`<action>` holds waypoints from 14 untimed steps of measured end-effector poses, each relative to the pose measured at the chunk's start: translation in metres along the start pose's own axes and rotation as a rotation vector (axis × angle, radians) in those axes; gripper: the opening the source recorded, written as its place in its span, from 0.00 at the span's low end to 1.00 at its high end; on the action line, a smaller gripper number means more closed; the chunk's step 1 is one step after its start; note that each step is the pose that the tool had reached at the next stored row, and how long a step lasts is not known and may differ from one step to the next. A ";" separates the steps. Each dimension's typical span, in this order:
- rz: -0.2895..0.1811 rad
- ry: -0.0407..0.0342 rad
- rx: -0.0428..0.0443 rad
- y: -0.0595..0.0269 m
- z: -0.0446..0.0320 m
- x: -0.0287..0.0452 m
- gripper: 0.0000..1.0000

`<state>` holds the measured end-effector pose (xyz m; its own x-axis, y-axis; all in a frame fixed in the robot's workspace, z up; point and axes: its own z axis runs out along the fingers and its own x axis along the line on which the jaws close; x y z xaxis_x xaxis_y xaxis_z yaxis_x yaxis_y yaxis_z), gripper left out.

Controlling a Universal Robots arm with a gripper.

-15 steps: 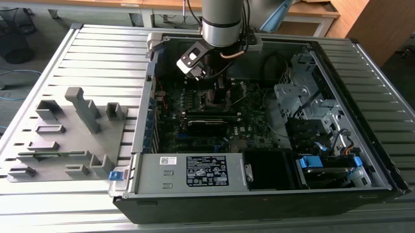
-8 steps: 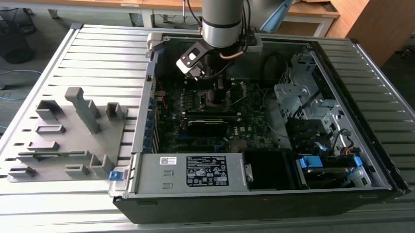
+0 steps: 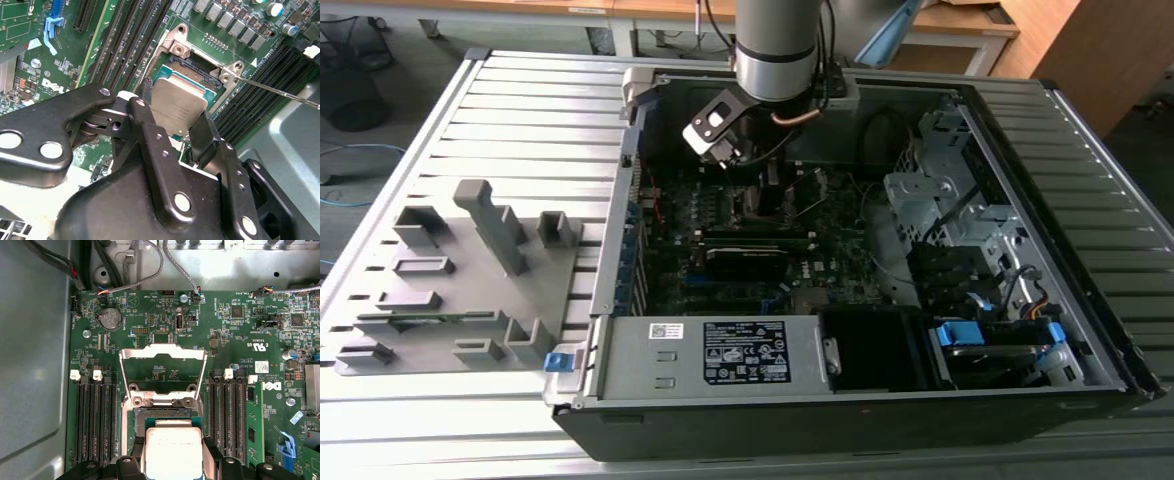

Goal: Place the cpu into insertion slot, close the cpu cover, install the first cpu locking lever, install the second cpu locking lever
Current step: 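Place the cpu into insertion slot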

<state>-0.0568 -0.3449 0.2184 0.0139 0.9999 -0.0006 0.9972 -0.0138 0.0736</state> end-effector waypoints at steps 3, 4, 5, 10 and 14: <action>0.000 0.0006 -0.0003 0.0001 0.0004 0.0005 0.54; 0.000 0.0005 -0.0003 0.0001 0.0004 0.0006 0.54; 0.000 0.0004 -0.0001 0.0000 0.0004 0.0006 0.54; 0.000 0.0004 -0.0002 0.0000 0.0008 0.0006 0.54; 0.000 0.0001 0.0000 -0.0002 0.0022 0.0006 0.54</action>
<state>-0.0568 -0.3444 0.2161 0.0139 0.9999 -0.0005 0.9972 -0.0138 0.0736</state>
